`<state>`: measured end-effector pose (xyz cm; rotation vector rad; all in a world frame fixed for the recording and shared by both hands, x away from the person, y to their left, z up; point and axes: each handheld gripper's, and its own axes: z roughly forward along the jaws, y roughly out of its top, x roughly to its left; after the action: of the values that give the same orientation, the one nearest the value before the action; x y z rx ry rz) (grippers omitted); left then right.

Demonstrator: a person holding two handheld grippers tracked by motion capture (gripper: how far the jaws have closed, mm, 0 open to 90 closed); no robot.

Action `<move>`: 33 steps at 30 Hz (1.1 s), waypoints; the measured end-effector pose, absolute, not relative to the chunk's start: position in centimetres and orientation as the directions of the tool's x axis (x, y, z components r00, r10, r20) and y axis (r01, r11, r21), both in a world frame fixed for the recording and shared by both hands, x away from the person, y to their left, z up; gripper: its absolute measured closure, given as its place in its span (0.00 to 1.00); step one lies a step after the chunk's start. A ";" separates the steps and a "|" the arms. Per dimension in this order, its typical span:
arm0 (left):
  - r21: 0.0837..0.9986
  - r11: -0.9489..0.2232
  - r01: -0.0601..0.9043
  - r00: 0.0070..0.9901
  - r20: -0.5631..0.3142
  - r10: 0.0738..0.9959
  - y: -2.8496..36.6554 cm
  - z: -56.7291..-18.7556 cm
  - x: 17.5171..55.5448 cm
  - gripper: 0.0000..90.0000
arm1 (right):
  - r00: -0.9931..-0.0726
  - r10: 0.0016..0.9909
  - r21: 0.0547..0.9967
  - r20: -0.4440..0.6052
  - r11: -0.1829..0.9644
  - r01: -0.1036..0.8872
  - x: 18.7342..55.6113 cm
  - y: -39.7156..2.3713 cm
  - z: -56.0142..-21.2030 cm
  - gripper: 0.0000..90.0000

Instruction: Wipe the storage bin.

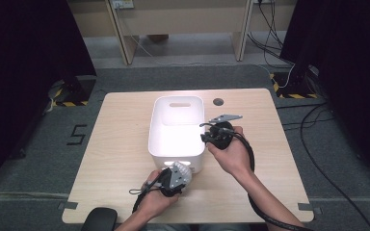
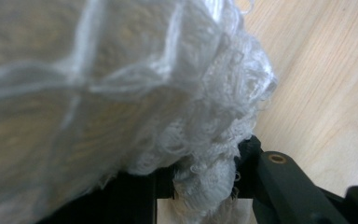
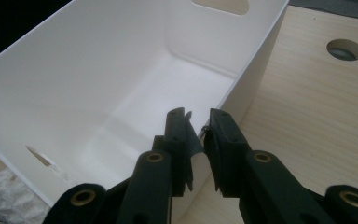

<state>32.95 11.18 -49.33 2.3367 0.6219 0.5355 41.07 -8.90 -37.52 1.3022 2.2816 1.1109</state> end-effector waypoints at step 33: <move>0.779 -0.607 0.155 0.812 0.249 0.527 8.4 -44.0 31.9 0.76 | -0.552 0.824 0.743 0.125 0.291 0.603 41.1 -9.0 -37.6 0.87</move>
<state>31.93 8.38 -44.01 2.1921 0.4995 0.5937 41.08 -8.99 -37.56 1.3020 2.2816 1.1203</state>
